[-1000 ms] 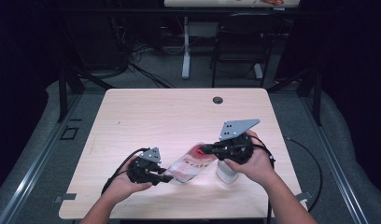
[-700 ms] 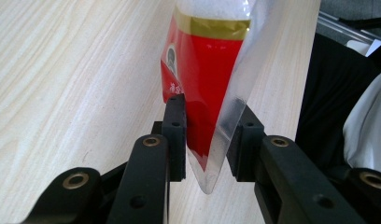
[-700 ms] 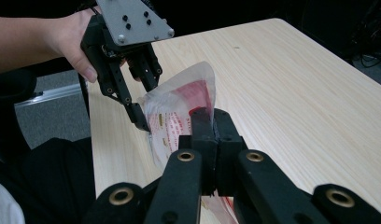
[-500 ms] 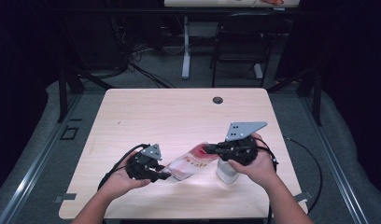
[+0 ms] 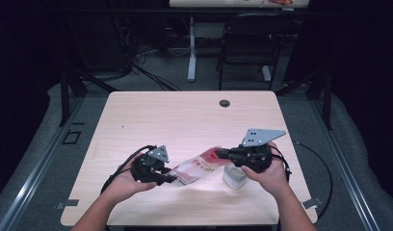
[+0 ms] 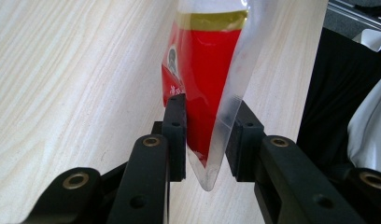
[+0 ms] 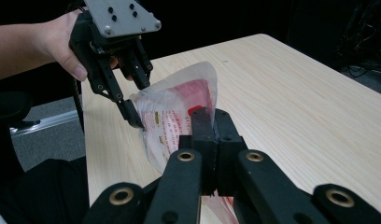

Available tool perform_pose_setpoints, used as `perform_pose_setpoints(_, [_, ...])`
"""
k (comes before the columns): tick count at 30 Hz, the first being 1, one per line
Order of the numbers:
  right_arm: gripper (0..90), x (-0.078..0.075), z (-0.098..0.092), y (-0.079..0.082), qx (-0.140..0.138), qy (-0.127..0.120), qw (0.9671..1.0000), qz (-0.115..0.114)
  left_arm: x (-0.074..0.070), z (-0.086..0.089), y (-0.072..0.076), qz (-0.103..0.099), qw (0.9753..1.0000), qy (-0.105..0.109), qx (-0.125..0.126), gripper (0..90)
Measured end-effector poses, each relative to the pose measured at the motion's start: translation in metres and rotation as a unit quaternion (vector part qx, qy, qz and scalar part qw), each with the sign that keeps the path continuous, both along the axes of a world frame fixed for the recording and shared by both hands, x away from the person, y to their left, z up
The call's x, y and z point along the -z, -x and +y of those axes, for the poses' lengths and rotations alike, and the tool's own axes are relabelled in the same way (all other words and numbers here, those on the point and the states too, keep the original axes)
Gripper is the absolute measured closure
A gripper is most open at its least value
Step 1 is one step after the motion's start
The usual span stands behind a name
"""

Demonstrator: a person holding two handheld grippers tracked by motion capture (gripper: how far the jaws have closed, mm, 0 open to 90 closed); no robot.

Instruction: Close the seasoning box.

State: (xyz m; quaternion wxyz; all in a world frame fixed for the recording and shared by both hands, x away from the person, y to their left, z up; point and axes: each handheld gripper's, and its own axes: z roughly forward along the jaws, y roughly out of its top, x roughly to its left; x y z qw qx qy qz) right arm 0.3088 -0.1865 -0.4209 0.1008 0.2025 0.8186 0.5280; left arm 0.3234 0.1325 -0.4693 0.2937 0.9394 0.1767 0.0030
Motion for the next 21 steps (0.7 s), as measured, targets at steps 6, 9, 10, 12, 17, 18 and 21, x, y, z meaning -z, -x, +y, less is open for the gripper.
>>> perform_pose_setpoints(6, [89.9,0.006,-0.006,-0.001,0.003,-0.014,0.9999,0.006,-0.003,-0.001,0.000,0.001,1.0000,-0.002,-0.001,72.4])
perform_pose_setpoints(9, [90.0,0.007,-0.008,-0.001,0.005,-0.021,0.9997,0.007,-0.005,-0.001,-0.001,0.000,1.0000,0.000,-0.003,72.5])
perform_pose_setpoints(10, [90.0,0.008,-0.008,-0.001,0.005,-0.022,0.9997,0.008,-0.006,-0.001,-0.001,0.000,1.0000,0.001,-0.004,72.5])
perform_pose_setpoints(12, [90.0,0.008,-0.009,-0.001,0.006,-0.023,0.9997,0.008,-0.008,0.000,-0.001,-0.002,1.0000,0.001,-0.004,72.6])
perform_pose_setpoints(17, [90.0,0.008,-0.012,0.000,0.008,-0.028,0.9995,0.009,-0.014,0.000,0.000,-0.004,1.0000,0.001,-0.003,72.7])
perform_pose_setpoints(18, [90.0,0.008,-0.013,0.000,0.009,-0.029,0.9995,0.009,-0.015,0.000,0.000,-0.007,1.0000,0.000,-0.002,72.7])
perform_pose_setpoints(21, [90.0,0.009,-0.015,0.001,0.010,-0.030,0.9995,0.008,-0.019,0.000,0.000,-0.007,1.0000,-0.002,-0.002,72.8])
